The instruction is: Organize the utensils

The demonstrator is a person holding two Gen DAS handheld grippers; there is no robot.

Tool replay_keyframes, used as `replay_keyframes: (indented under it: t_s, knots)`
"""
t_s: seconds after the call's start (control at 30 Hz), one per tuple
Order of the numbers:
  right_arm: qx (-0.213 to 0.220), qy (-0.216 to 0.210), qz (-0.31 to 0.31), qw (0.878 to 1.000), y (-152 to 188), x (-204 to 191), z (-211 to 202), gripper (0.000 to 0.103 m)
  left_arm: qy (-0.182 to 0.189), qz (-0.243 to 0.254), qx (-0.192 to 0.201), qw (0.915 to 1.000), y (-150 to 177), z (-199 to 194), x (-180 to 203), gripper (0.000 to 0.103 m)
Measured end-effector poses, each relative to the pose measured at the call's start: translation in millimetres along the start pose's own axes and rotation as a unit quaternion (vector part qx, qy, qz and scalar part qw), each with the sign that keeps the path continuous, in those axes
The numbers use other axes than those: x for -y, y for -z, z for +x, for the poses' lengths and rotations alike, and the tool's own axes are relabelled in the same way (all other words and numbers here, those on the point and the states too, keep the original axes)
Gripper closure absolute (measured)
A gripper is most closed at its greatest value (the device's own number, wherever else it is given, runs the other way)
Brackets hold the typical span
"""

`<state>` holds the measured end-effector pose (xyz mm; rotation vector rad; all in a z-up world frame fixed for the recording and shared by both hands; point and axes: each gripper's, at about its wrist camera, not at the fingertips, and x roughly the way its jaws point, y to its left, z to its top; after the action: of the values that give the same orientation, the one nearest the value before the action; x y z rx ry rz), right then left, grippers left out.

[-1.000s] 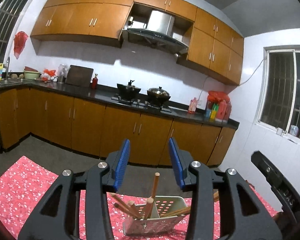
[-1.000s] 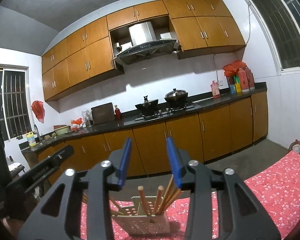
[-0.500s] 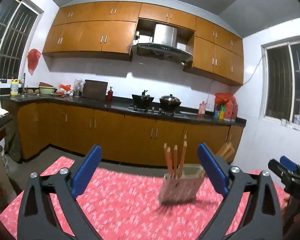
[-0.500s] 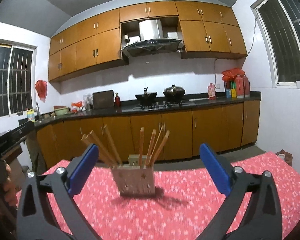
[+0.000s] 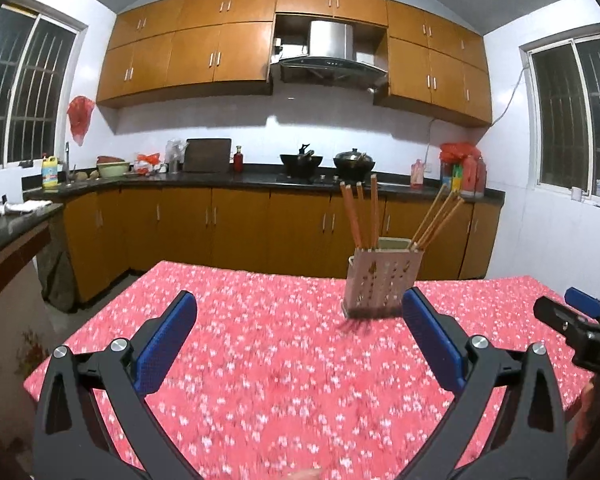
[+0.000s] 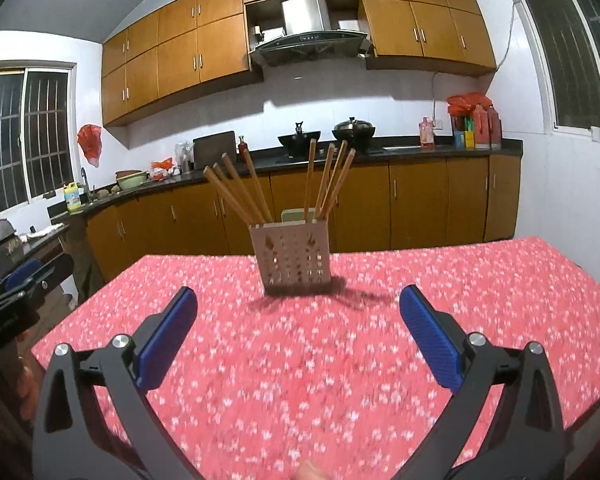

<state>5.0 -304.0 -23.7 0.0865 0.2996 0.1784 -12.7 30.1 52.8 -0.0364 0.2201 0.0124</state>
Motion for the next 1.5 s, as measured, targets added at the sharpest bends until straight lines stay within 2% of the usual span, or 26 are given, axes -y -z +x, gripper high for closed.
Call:
replay_keyframes:
  t_s: [0.23, 0.43, 1.5]
  knots:
    - [0.004, 0.036, -0.014, 0.999, 30.1, -3.2, -11.4, 0.004, -0.015, 0.026, -0.003, 0.9995, 23.1, -11.4, 10.0, 0.002]
    - [0.003, 0.057, -0.031, 0.998, 40.0, -4.8, -11.0, 0.004, -0.014, 0.035, -0.018, 0.9991, 36.1, -8.4, 15.7, 0.002]
    - [0.014, 0.068, -0.032, 0.997, 46.6, -2.7, -14.9, 0.004, -0.006, 0.023, -0.019, 0.9995, 49.8, -10.7, 14.5, 0.002]
